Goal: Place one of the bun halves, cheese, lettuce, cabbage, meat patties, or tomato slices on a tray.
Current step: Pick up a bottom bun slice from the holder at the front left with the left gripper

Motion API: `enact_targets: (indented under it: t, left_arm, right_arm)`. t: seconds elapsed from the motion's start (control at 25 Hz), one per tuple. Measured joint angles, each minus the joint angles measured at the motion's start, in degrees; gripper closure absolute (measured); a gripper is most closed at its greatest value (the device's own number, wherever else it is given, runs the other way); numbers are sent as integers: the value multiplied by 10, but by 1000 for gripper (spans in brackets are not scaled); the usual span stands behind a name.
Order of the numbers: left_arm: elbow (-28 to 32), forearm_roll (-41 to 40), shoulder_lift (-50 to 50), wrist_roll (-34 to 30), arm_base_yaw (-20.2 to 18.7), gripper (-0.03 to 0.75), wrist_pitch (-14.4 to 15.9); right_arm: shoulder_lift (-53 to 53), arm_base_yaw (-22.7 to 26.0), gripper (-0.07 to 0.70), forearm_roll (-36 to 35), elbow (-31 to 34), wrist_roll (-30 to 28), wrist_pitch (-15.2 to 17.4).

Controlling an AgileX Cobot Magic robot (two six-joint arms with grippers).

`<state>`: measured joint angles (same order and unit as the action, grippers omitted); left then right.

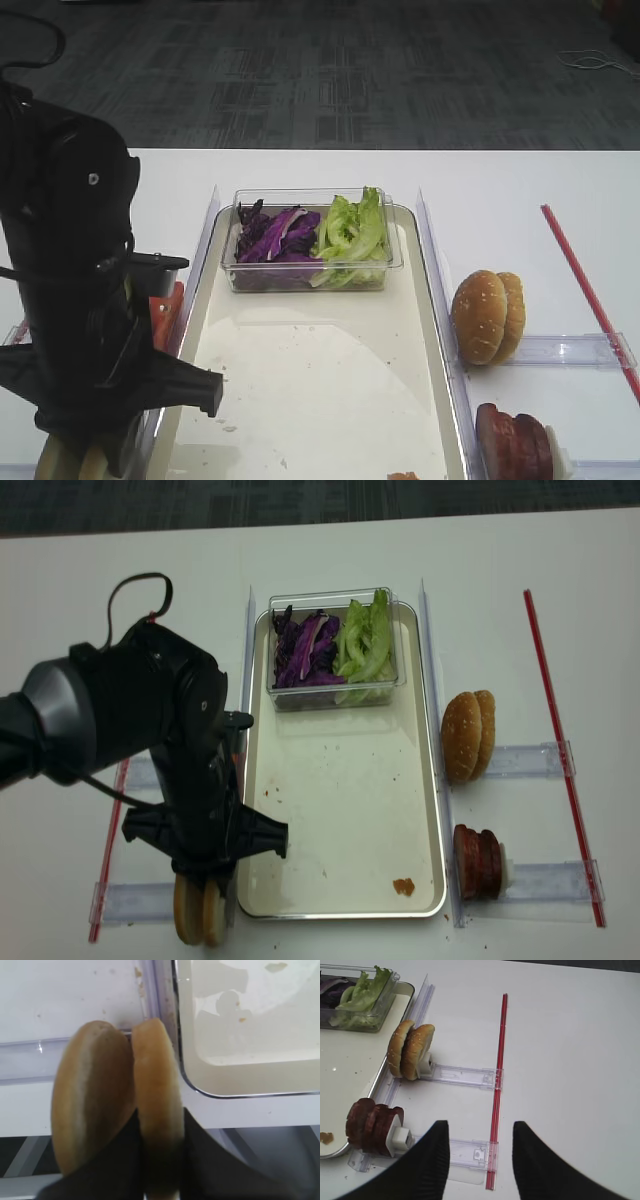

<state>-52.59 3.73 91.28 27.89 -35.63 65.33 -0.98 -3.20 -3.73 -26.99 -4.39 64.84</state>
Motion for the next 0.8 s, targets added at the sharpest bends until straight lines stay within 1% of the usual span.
enact_targets:
  t: [0.08,0.32,0.6,0.8]
  left_arm:
    - [0,-2,0,0,0,624,1]
    - [0,-2,0,1,0,626,2]
    - [-7,-2,-6,1,0,628,26]
    - [-11,-2,-35,1,0,629,34]
  right_arm:
    - [0,0,305,0,0,0,0]
    - [0,0,305,0,0,0,0]
    - [0,0,305,0,0,-2,0]
    - [0,0,305,0,0,-2,0]
